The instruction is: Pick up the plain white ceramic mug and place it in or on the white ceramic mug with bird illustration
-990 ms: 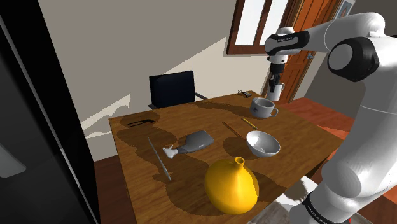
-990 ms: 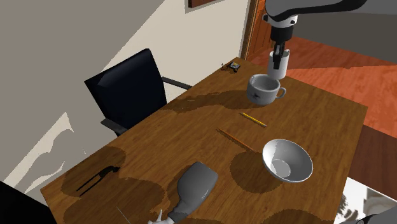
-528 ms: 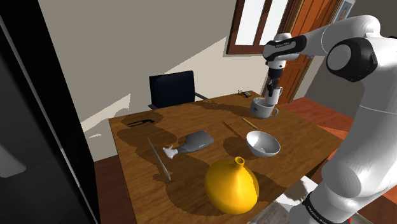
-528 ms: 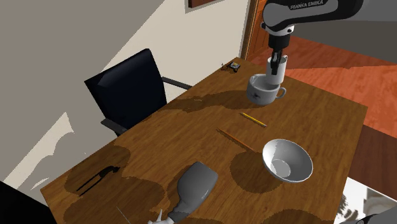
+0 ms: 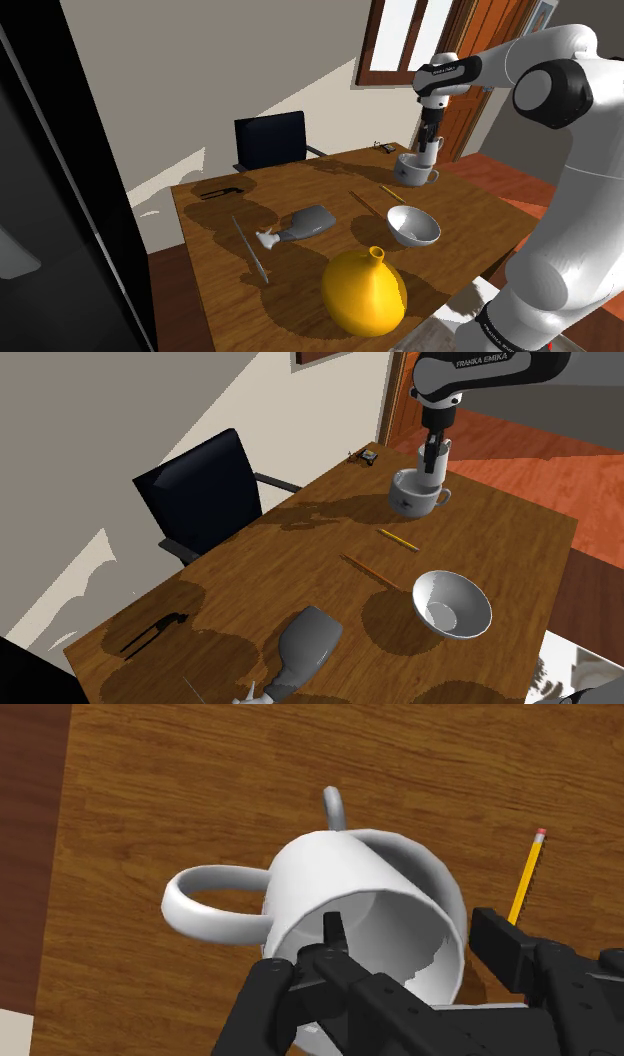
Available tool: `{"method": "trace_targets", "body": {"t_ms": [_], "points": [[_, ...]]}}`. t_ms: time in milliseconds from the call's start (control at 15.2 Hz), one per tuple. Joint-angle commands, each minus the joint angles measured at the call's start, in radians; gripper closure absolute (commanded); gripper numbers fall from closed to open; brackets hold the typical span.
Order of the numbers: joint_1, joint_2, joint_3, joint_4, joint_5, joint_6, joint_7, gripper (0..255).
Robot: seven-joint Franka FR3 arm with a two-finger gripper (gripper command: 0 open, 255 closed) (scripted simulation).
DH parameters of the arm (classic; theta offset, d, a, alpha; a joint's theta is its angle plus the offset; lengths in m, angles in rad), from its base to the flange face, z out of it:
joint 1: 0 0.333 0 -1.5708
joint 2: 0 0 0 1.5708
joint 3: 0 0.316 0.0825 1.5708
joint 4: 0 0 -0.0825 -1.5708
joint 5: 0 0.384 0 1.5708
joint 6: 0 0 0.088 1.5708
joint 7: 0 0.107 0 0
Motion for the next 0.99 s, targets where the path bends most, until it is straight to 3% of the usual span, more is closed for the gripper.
{"method": "trace_targets", "body": {"t_ms": [0,198,462,924], "points": [[0.0,0.0,0.0,0.0,0.0,0.0,0.0,0],[0.0,0.0,0.0,-0.001,0.0,0.001,0.0,0],[0.003,0.006,0.002,0.133,0.003,-0.129,-0.003,0],[0.003,0.006,0.002,0.133,0.003,-0.129,-0.003,0]]}}
